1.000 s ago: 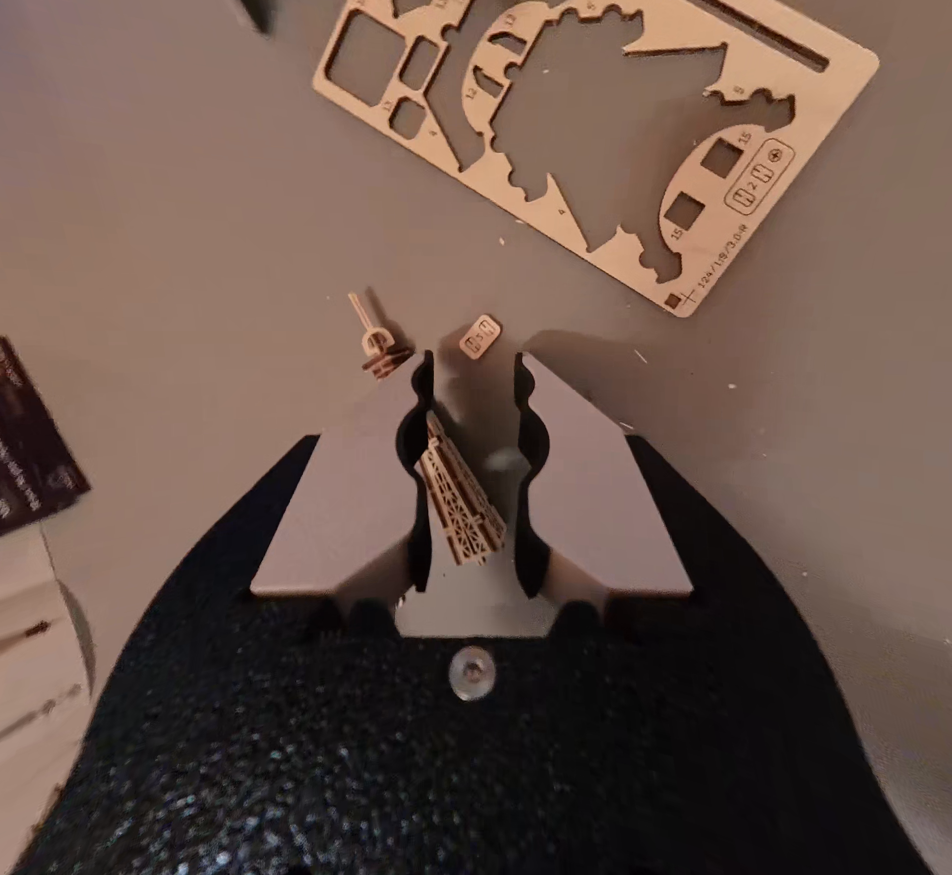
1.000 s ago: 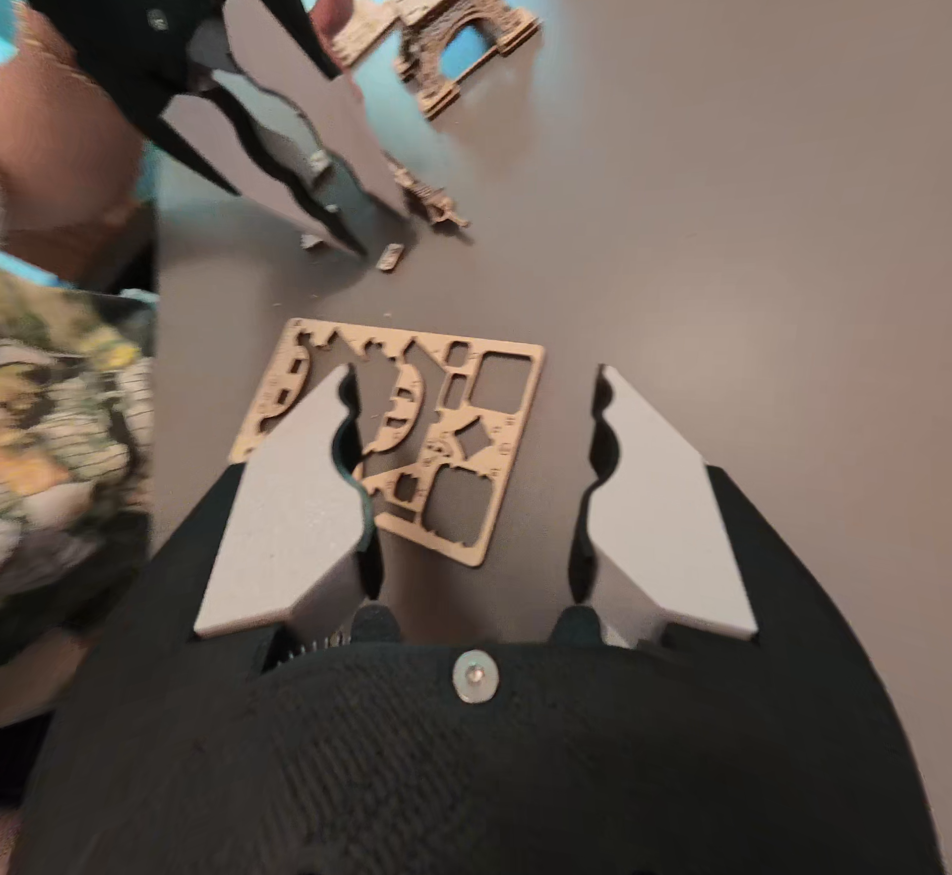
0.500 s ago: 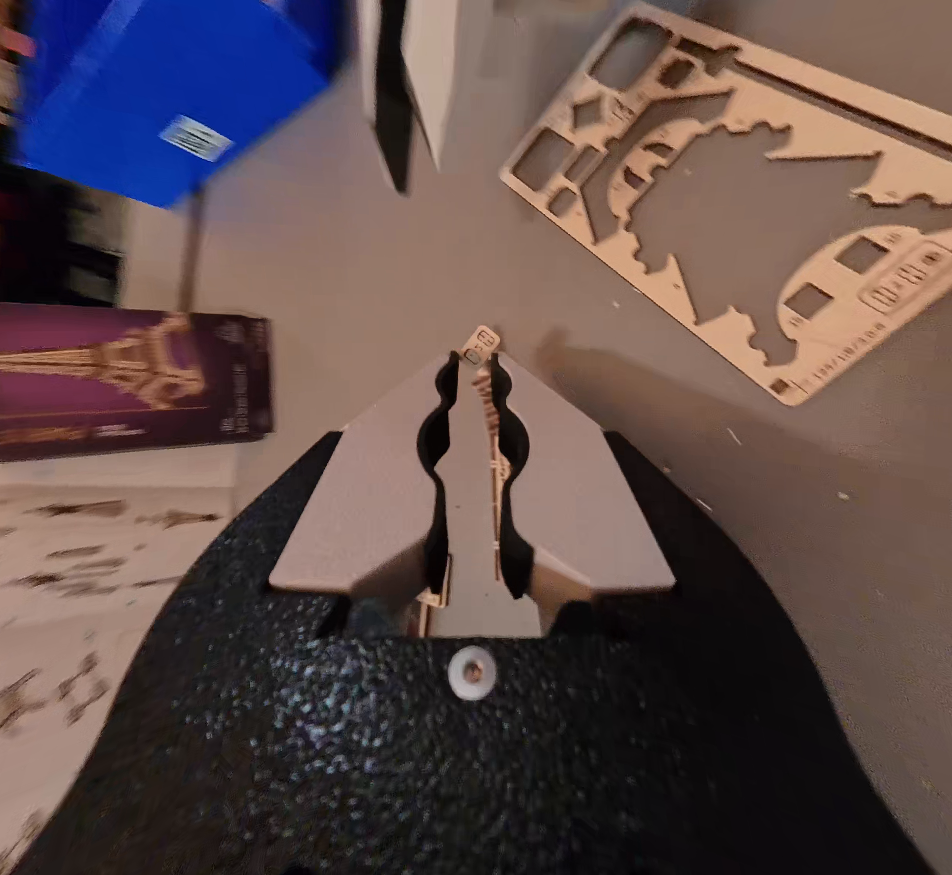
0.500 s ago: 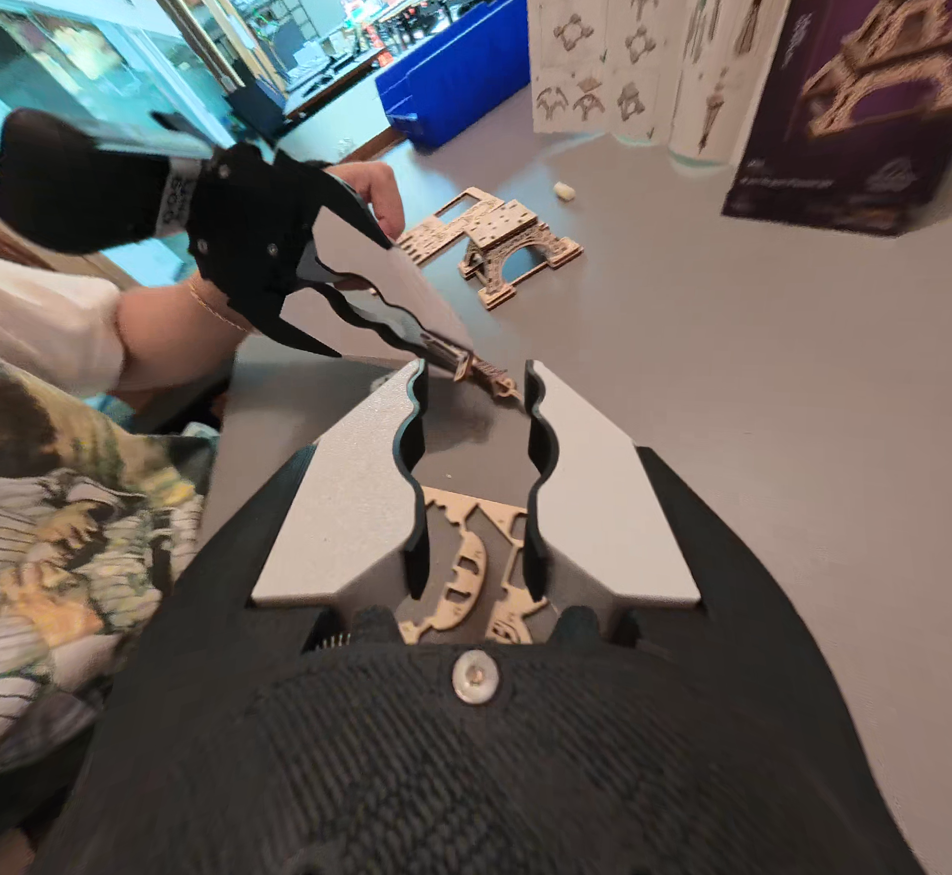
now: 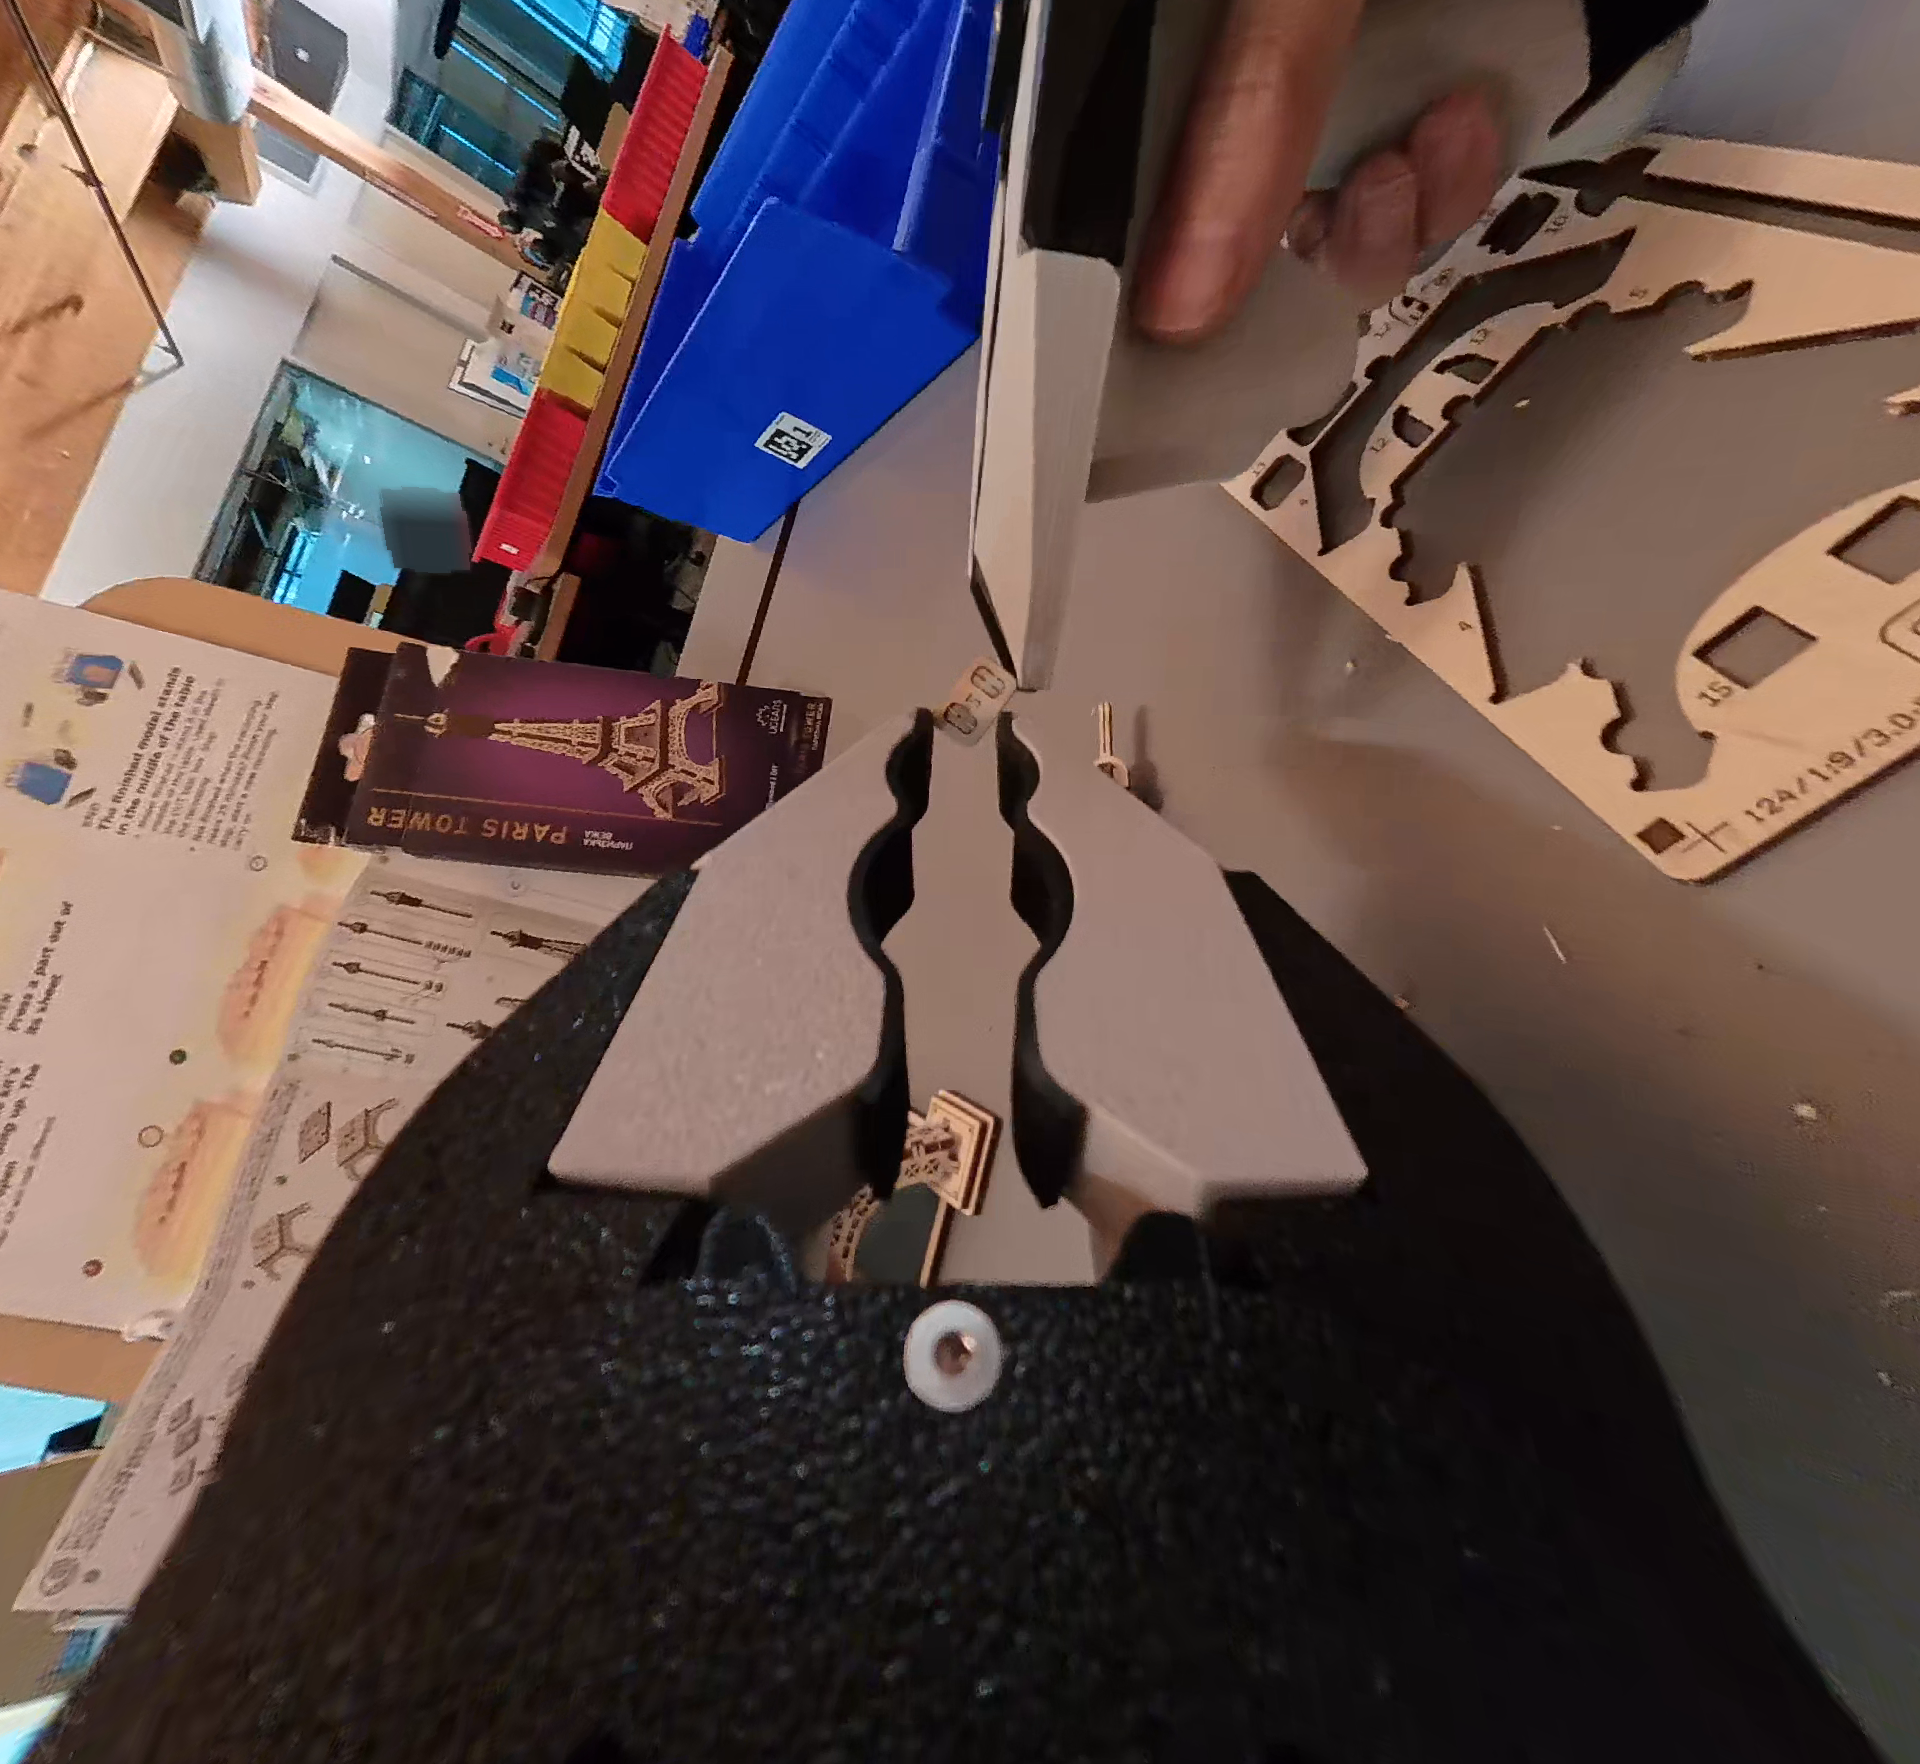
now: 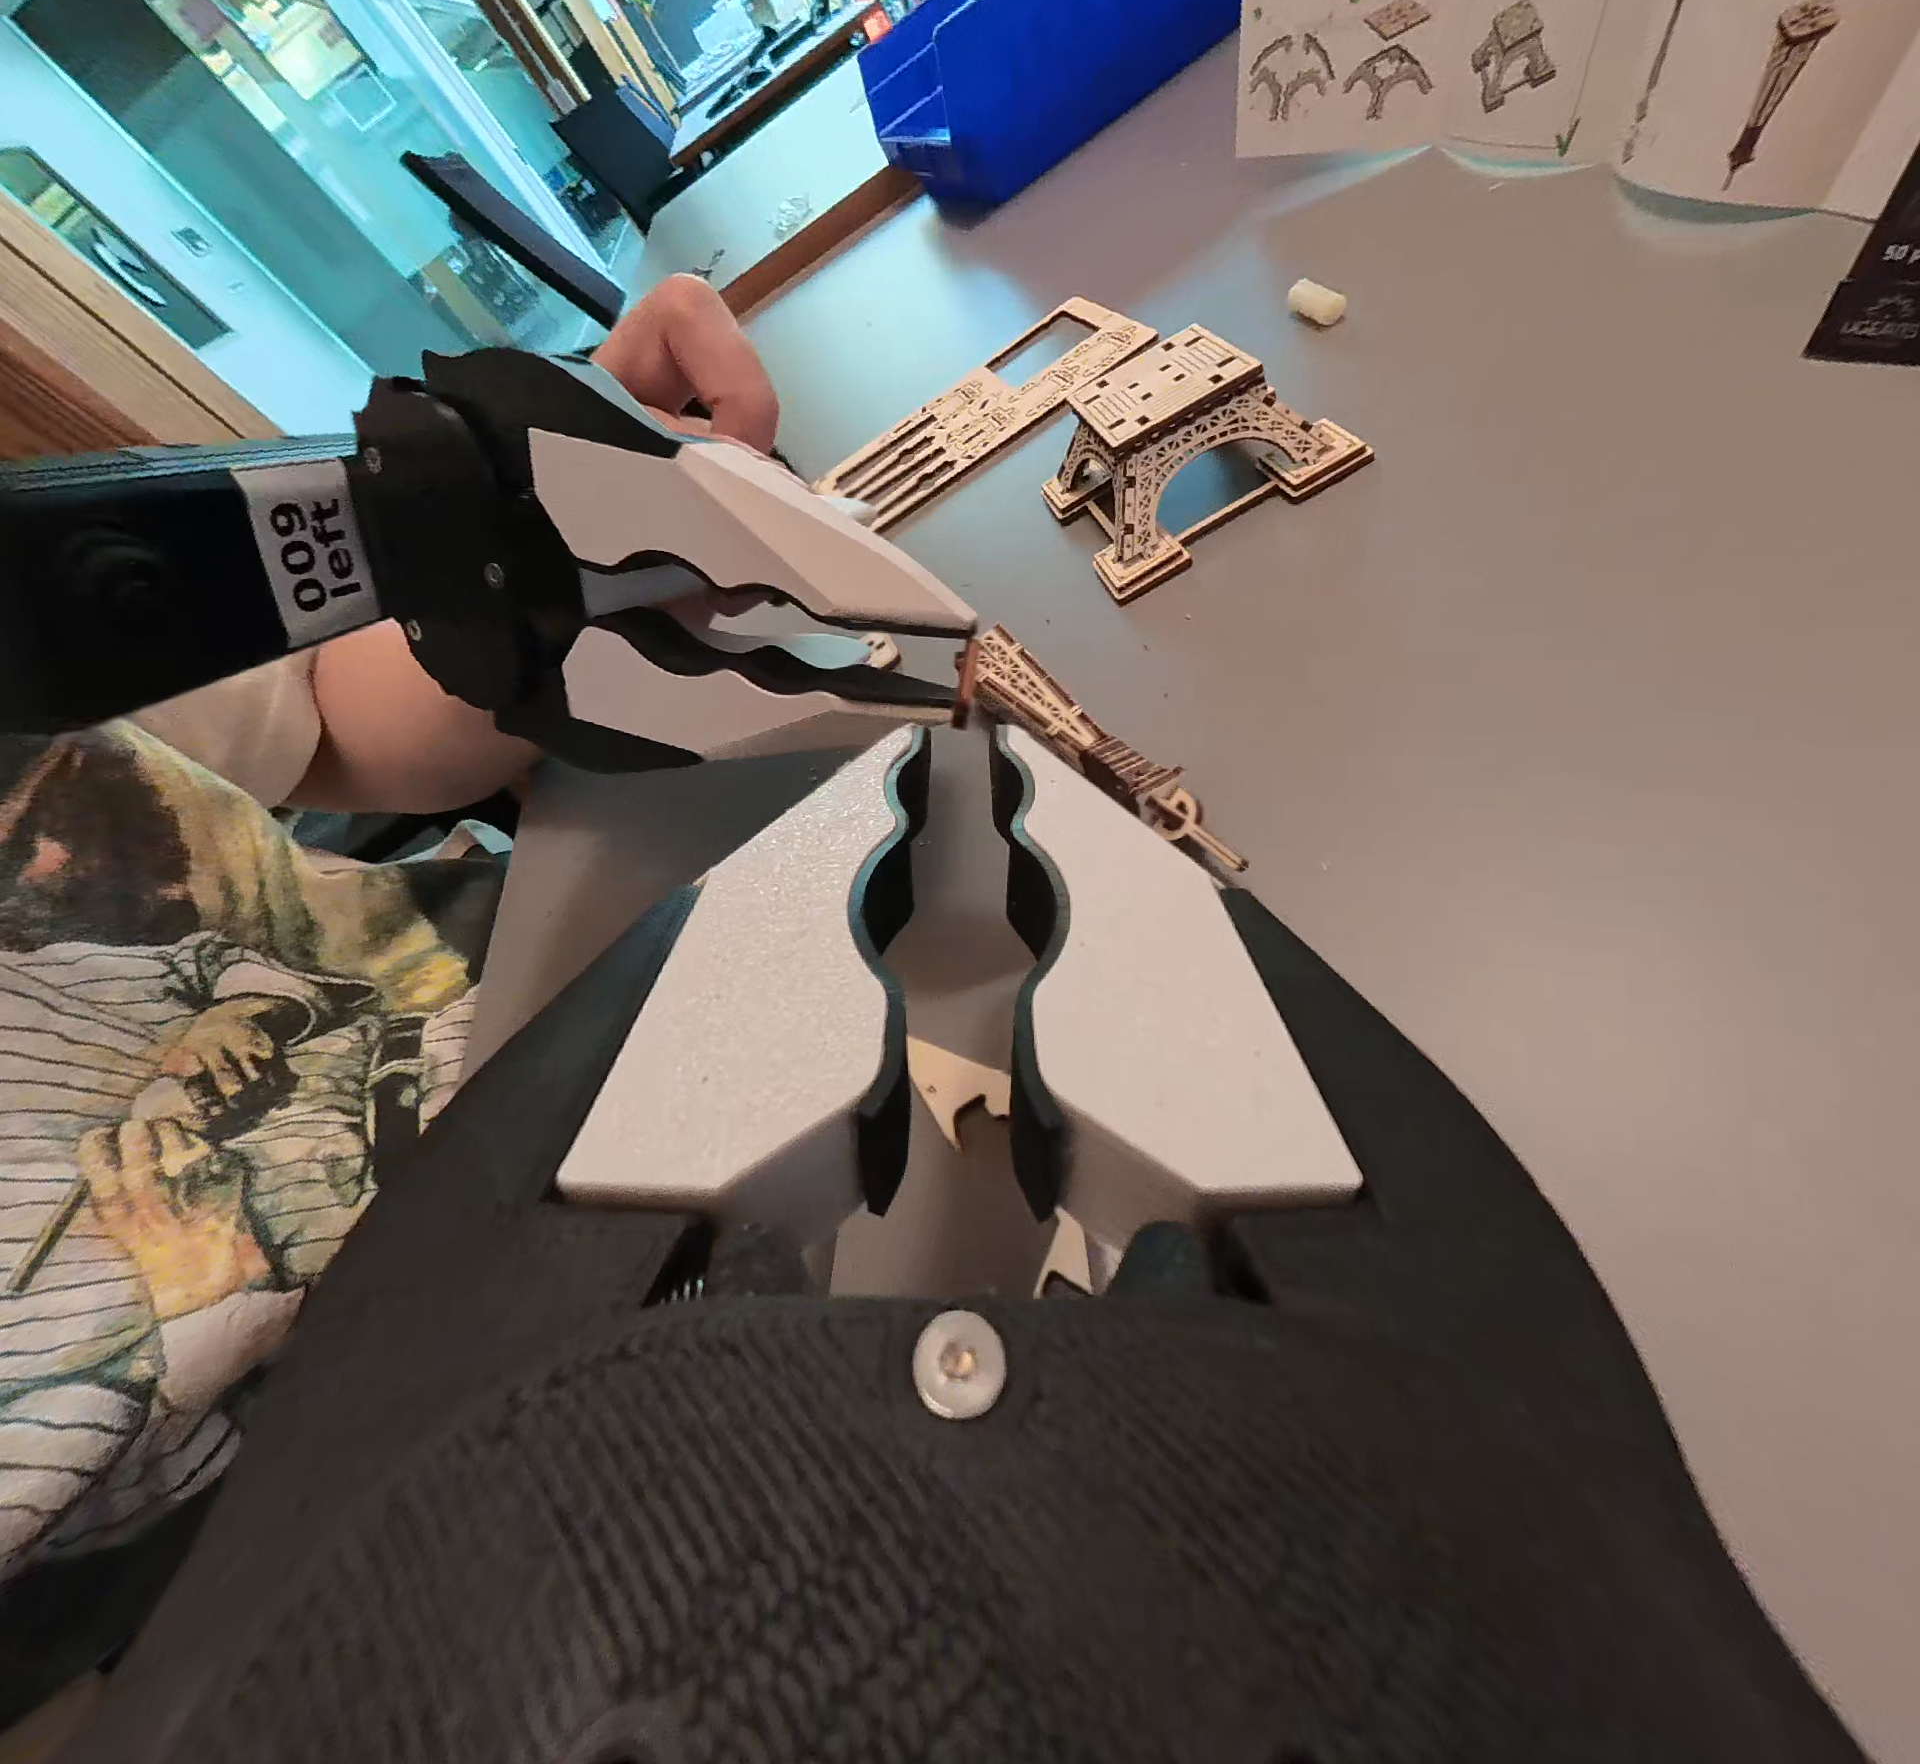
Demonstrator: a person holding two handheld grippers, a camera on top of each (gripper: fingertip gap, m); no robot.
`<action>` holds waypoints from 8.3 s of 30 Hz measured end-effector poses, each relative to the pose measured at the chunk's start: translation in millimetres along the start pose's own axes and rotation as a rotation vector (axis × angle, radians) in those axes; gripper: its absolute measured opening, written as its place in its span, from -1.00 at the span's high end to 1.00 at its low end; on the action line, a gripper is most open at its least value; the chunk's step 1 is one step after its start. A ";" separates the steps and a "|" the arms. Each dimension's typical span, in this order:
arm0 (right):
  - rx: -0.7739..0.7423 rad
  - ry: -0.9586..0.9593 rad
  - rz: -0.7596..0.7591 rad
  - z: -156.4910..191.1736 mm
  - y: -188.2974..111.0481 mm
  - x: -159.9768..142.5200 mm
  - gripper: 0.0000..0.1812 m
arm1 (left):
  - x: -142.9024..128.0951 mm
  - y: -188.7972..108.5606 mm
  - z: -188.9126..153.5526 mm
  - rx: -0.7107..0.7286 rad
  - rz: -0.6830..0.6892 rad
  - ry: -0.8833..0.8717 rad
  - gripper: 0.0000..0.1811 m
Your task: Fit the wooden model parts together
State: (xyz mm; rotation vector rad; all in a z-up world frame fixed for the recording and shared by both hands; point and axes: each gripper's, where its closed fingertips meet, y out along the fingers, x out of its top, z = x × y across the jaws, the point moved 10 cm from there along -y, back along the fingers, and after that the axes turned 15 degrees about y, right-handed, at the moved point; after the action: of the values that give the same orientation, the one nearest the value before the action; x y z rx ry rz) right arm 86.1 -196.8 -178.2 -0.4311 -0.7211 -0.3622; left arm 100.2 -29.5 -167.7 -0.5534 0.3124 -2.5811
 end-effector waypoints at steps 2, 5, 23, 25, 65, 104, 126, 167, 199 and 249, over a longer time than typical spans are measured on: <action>0.018 0.005 -0.006 -0.5 1.0 0.5 0.89 | -0.7 -0.6 0.2 -0.009 -0.013 -0.015 0.89; 0.038 -0.007 -0.048 0.4 -0.6 2.8 0.97 | -1.4 -0.6 1.1 -0.006 -0.016 -0.039 0.88; 0.032 -0.301 -0.002 17.5 0.1 0.3 0.99 | -19.7 -13.3 20.0 -0.238 -0.228 -0.528 0.80; 0.019 -0.246 0.024 14.3 1.3 0.1 0.99 | -16.3 -19.4 20.8 -0.152 -0.216 -0.407 0.88; 0.013 0.158 0.141 -13.6 3.7 -11.1 0.99 | 7.7 1.6 -24.1 -0.117 0.044 0.358 0.94; -0.191 0.050 0.282 -12.1 15.1 -18.5 0.99 | 0.1 15.8 -33.5 -0.334 0.046 0.159 1.00; -0.161 0.066 0.269 -13.4 14.2 -18.2 0.99 | -5.1 12.0 -19.6 -0.444 0.030 -0.085 1.00; -0.163 0.051 0.276 -13.0 14.3 -18.4 0.99 | -12.6 20.0 -20.0 -0.435 0.023 -0.204 0.84; -0.159 0.004 0.300 -10.8 15.2 -19.4 0.99 | -27.6 28.9 -6.0 -0.669 -0.099 -0.381 0.95; -0.129 -0.151 0.366 -1.9 16.1 -23.7 0.99 | -13.6 24.3 -9.3 -0.724 -0.045 -0.404 0.94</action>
State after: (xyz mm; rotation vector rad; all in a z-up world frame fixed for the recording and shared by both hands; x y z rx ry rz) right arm 78.0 -180.1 -200.0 -0.7058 -0.7501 -0.0315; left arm 116.9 -42.5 -188.0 -1.3120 1.1056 -2.2647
